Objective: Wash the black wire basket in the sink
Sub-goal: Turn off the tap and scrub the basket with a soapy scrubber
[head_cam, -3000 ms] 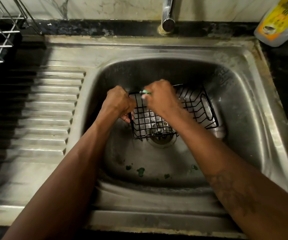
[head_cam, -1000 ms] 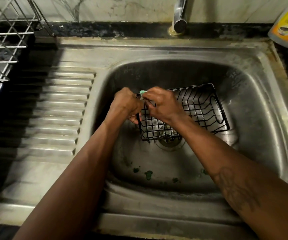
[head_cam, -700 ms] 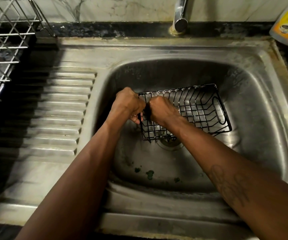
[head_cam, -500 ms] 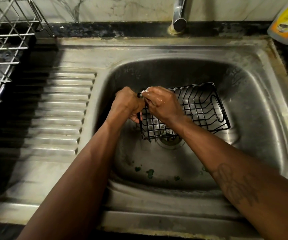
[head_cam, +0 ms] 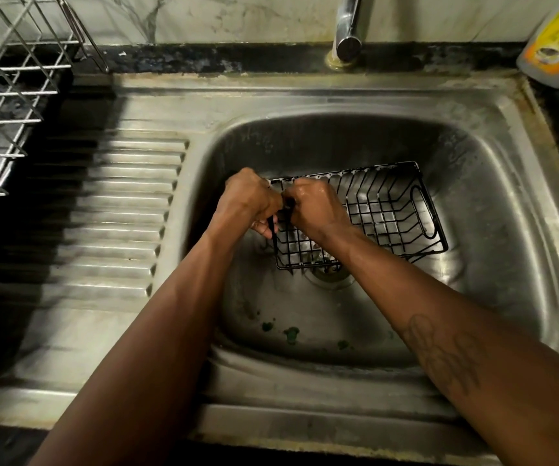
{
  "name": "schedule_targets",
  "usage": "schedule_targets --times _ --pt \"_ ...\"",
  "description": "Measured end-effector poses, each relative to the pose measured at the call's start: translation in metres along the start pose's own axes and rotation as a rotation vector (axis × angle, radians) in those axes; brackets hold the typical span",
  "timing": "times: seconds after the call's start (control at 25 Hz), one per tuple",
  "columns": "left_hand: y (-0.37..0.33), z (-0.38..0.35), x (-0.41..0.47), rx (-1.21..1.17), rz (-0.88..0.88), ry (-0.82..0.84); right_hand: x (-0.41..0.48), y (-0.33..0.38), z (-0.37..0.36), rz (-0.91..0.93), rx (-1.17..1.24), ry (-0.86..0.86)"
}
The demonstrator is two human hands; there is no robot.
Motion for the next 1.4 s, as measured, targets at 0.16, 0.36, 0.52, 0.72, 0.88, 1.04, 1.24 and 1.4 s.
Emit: schedule_targets --times 0.16,0.36,0.52,0.72,0.88,1.04,1.24,1.4 --pt "0.001 0.001 0.001 0.012 0.031 -0.013 -0.001 -0.003 -0.003 -0.074 -0.046 0.09" --pt "0.0 0.003 -0.001 -0.027 0.018 -0.013 -0.012 -0.021 0.025 0.121 0.075 -0.319" --pt "0.001 0.002 -0.001 -0.076 0.011 0.006 -0.014 -0.039 0.02 -0.092 0.065 -0.015" --pt "-0.001 -0.002 -0.016 -0.06 -0.054 -0.029 -0.009 -0.042 0.01 -0.176 0.119 0.064" --pt "0.002 0.003 -0.016 -0.1 -0.12 -0.07 -0.016 -0.042 0.034 0.016 0.179 -0.306" --pt "-0.001 0.0 -0.02 -0.06 -0.133 -0.024 -0.02 -0.052 0.023 -0.282 0.136 0.024" --pt "-0.002 0.003 -0.027 -0.06 -0.131 -0.054 -0.02 -0.058 0.048 -0.116 0.092 -0.396" --pt "-0.003 0.003 -0.025 -0.033 -0.116 -0.054 -0.025 -0.071 0.033 -0.394 0.089 -0.063"
Point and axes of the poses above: each hand's wrist, its own x-axis towards the middle knuckle, its own z-axis out of the back of the hand, y = z × x, the point moved 1 cm from there along x, towards the middle knuckle, and after that the axes turned 4 degrees about y, right-handed, at the moved point
